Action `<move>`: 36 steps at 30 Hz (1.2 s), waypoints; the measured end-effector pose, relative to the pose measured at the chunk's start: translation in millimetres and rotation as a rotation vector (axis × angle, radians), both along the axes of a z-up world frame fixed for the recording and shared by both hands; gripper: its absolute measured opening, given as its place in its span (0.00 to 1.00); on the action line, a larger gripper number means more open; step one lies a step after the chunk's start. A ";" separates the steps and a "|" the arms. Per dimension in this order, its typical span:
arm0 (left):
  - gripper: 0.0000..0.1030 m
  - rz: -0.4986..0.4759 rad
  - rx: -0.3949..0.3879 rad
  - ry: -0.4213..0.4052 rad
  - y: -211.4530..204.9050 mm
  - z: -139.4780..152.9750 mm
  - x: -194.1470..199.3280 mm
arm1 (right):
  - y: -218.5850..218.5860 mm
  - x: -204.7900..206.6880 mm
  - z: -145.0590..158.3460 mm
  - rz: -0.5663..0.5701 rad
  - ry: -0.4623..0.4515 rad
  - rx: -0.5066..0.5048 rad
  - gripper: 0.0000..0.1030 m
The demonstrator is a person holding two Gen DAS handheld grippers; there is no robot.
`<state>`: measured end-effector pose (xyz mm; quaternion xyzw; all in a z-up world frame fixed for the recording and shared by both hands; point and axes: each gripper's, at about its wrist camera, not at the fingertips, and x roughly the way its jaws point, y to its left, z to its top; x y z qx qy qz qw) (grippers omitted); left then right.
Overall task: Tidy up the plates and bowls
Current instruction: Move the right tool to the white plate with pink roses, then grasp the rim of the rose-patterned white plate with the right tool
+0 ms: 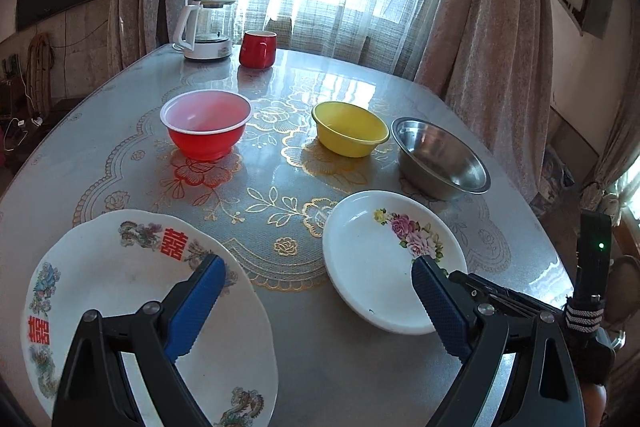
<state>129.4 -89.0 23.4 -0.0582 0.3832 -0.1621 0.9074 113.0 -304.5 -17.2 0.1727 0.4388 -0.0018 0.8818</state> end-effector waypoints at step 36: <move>0.19 -0.035 0.238 0.022 -61.4 -57.1 40.9 | -2.4 8.8 -13.9 0.009 -0.084 0.055 0.23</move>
